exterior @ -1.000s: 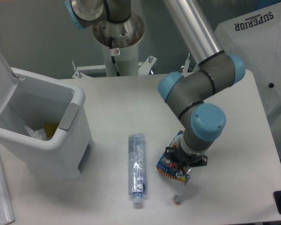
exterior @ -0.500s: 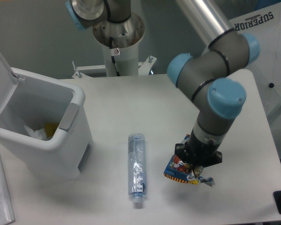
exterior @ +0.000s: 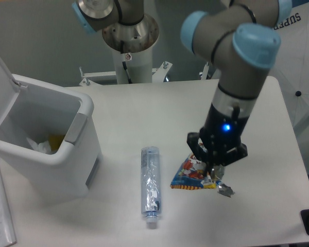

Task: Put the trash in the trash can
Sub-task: 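Lift the snack bag and carry it over the white bin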

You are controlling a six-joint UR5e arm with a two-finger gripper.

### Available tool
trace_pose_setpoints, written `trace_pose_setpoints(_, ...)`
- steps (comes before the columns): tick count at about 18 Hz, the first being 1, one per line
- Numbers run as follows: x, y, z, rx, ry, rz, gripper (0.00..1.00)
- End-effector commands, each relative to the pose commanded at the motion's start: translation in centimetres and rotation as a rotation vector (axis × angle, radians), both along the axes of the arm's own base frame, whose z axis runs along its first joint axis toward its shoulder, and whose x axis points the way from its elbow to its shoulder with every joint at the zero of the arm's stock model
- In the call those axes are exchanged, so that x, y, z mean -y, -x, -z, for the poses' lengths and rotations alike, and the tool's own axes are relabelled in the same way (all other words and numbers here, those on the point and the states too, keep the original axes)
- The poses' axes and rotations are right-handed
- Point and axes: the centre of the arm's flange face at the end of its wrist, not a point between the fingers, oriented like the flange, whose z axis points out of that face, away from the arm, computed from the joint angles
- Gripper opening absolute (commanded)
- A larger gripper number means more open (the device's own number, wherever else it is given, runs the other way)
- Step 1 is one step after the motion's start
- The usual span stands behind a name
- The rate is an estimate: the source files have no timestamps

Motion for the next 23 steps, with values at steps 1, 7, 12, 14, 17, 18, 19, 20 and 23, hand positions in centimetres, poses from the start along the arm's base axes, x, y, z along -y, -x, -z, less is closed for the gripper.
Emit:
trace_pose_setpoints(1, 0.3, -0.8, -1.5, -0.005, -0.029, 0.007, 0.0)
trace_pose_setpoints(7, 0.0, -6.5, -6.5, -0.001, -0.129, 0.057, 0.0)
trace_pose_setpoints(12, -1.6, -11.3, -8.3, 0.01, -0.149, 0.097, 0.0)
trace_pose_setpoints(14, -2.3, -13.5, -9.2, 0.019, -0.16, 0.112, 0.0)
trace_pose_setpoints(17, -2.9, -16.4, -10.1, 0.028, -0.169, 0.134, 0.0)
trace_pose_setpoints(18, -3.4, -17.6, -10.3, 0.031, -0.17, 0.151, 0.0)
trace_pose_setpoints(19, -3.8, -19.0, -10.3, 0.042, -0.168, 0.164, 0.0)
trace_pose_setpoints(20, -4.3, -20.3, -9.6, 0.056, -0.157, 0.182, 0.0)
trace_pose_setpoints(23, -5.2, -23.2, -7.3, 0.084, -0.13, 0.228, 0.0)
